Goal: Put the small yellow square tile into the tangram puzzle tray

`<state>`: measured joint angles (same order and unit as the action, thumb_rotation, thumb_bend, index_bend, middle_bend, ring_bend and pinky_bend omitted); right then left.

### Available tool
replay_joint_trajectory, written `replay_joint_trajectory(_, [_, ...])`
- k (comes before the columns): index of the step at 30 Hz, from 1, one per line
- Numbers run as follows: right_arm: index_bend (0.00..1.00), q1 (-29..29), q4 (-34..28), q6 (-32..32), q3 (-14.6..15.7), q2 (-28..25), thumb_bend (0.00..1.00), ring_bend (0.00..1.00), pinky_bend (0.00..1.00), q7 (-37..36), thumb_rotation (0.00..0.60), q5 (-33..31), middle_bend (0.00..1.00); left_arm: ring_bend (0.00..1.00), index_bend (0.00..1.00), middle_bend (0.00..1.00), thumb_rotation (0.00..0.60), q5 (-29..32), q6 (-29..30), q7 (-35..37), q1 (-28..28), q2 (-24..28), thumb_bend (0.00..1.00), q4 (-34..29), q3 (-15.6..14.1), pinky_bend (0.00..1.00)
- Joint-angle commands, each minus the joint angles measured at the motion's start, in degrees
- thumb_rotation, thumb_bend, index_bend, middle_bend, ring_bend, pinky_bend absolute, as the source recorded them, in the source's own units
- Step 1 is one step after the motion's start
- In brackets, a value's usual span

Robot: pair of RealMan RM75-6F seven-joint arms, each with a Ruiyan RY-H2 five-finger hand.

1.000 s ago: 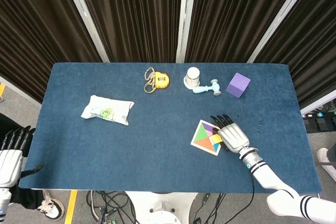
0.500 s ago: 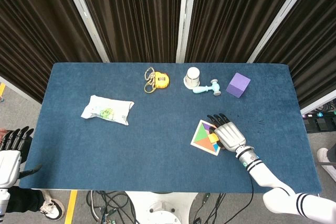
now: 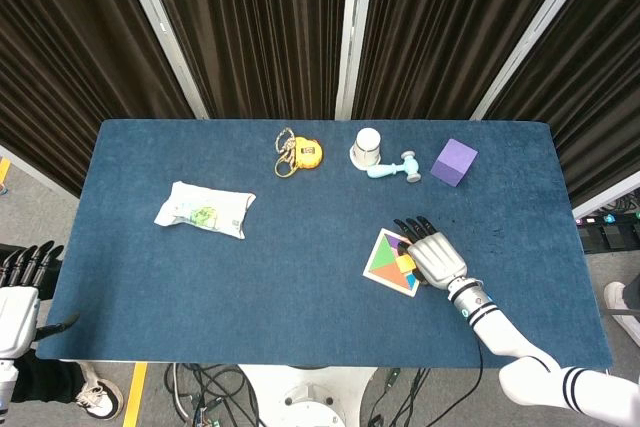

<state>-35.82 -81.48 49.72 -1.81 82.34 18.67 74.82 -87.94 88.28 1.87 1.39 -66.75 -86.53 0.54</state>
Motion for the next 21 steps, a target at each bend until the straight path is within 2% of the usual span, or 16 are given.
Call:
replay_joint_trajectory(1, [0.20, -0.07, -0.30, -0.18, 0.06, -0.24, 0.22, 0.00, 0.00, 0.17, 0.600, -0.18, 0.00, 0.00, 0.09, 0.04, 0.600, -0.05, 0.06, 0.03, -0.04, -0.06, 0.00, 0.11, -0.04, 0.05])
replay_joint_trajectory(5, [0.15, -0.11, -0.78, -0.05, 0.00, -0.68, 0.22, 0.00, 0.00, 0.19, 0.600, -0.29, 0.00, 0.00, 0.09, 0.04, 0.600, -0.12, 0.18, 0.03, -0.04, 0.00, 0.00, 0.06, 0.03, 0.05])
replay_joint_trajectory(17, [0.13, 0.08, -5.09, 2.42, -0.41, -3.69, 0.22, 0.00, 0.00, -0.89, 0.600, 1.96, 0.00, 0.00, 0.09, 0.04, 0.600, -0.12, 0.16, -0.02, -0.04, 0.06, 0.00, -0.09, 0.05, 0.05])
replay_joint_trajectory(21, [0.13, 0.19, -5.90, 2.18, 0.07, -4.14, 0.25, 0.00, 0.00, -0.94, 0.600, 2.09, 0.00, 0.00, 0.09, 0.04, 0.600, -0.11, 0.28, 0.08, -0.10, 0.15, 0.00, -0.12, 0.09, 0.05])
